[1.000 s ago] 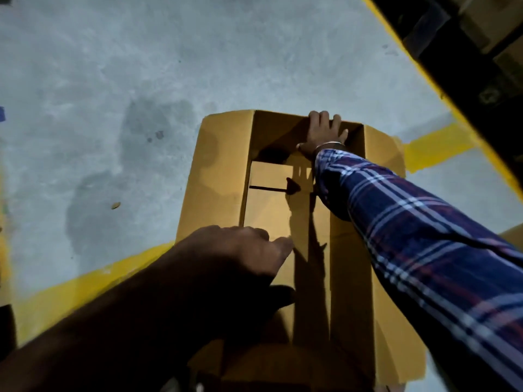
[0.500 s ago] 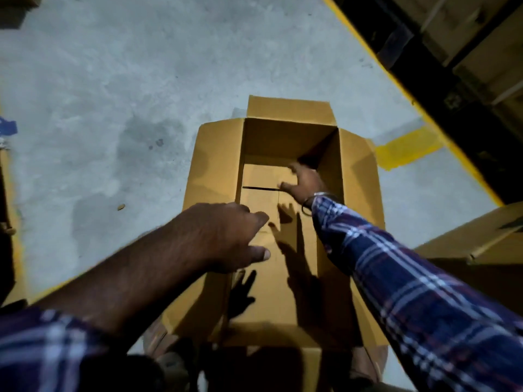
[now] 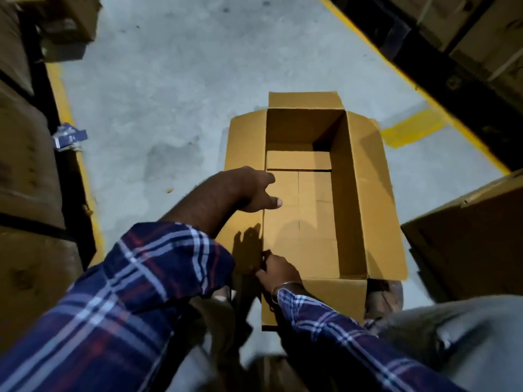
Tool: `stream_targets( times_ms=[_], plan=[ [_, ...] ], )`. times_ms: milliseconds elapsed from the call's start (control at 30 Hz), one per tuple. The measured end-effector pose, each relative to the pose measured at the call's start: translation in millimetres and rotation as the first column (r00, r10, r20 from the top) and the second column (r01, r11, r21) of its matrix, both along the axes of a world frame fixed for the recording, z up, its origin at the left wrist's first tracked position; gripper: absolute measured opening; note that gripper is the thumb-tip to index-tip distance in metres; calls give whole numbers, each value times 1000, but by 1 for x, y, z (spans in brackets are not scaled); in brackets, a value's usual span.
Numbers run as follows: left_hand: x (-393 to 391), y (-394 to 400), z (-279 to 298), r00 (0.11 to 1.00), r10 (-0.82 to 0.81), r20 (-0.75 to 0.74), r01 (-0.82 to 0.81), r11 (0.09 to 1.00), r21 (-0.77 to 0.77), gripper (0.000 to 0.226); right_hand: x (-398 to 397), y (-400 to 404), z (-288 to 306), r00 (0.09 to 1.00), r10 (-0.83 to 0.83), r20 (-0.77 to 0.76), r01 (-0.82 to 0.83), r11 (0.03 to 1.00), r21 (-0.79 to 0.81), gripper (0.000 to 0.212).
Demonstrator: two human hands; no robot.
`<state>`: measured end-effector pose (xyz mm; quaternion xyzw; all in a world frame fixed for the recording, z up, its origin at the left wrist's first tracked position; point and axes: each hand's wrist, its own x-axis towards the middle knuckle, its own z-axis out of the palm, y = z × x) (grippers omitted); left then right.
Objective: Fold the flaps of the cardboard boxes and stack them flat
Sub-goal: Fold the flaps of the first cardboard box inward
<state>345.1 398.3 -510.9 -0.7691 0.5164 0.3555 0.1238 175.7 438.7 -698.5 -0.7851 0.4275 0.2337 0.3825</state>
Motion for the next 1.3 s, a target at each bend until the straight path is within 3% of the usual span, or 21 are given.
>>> stream_targets(
  times_ms=[167, 333, 467, 567, 633, 733, 833, 900, 967, 1067, 1133, 1167, 1233, 1300],
  plan=[
    [-3, 6, 3, 999, 21, -50, -22, 999, -23, 74, -2, 14, -5, 998, 22, -66, -28, 995, -97, 28],
    [12, -2, -4, 999, 23, 23, -23, 1000, 7, 73, -2, 12, -2, 999, 29, 16, -25, 977, -210, 30],
    [53, 4, -16, 983, 157, 96, -153, 987, -46, 68, 5, -19, 22, 972, -61, 229, 133, 939, -316, 24],
    [87, 21, -28, 901, 430, 61, -414, 892, -183, 58, 22, -49, 54, 855, -176, 487, 326, 914, -241, 24],
    [97, 41, -39, 779, 622, -79, -625, 762, -167, 51, 34, -68, 83, 704, -261, 660, 404, 912, -70, 27],
    [90, 60, -53, 451, 808, -380, -850, 518, 95, 63, 42, -91, 126, 452, -319, 833, 373, 916, 149, 23],
    [75, 47, -34, 37, 735, -677, -941, 253, 224, 68, 29, -117, 150, 273, -458, 846, 251, 883, 397, 17],
    [68, 31, -21, -85, 590, -803, -947, 203, 249, 67, 13, -140, 149, 204, -547, 812, 207, 835, 510, 22],
    [59, 20, -10, 38, 575, -817, -936, 307, 174, 61, -6, -161, 135, 122, -681, 722, 200, 729, 654, 31],
    [41, 2, -8, 341, 580, -740, -833, 552, 49, 70, -43, -171, 92, 143, -798, 585, 325, 596, 734, 51],
    [18, -12, -25, 441, 524, -729, -767, 641, -3, 62, -67, -159, 52, 100, -911, 401, 396, 406, 824, 75],
    [3, -17, -39, 471, 510, -720, -732, 682, 3, 77, -78, -149, 33, 48, -962, 267, 428, 261, 865, 73],
    [-12, -25, -92, 550, 479, -684, -622, 782, 47, 124, -97, -128, -7, -85, -996, 18, 530, -30, 847, 28],
    [-21, -28, -170, 625, 477, -618, -527, 842, 116, 141, -119, -111, -37, -174, -973, -152, 625, -228, 747, 20]
  ],
)
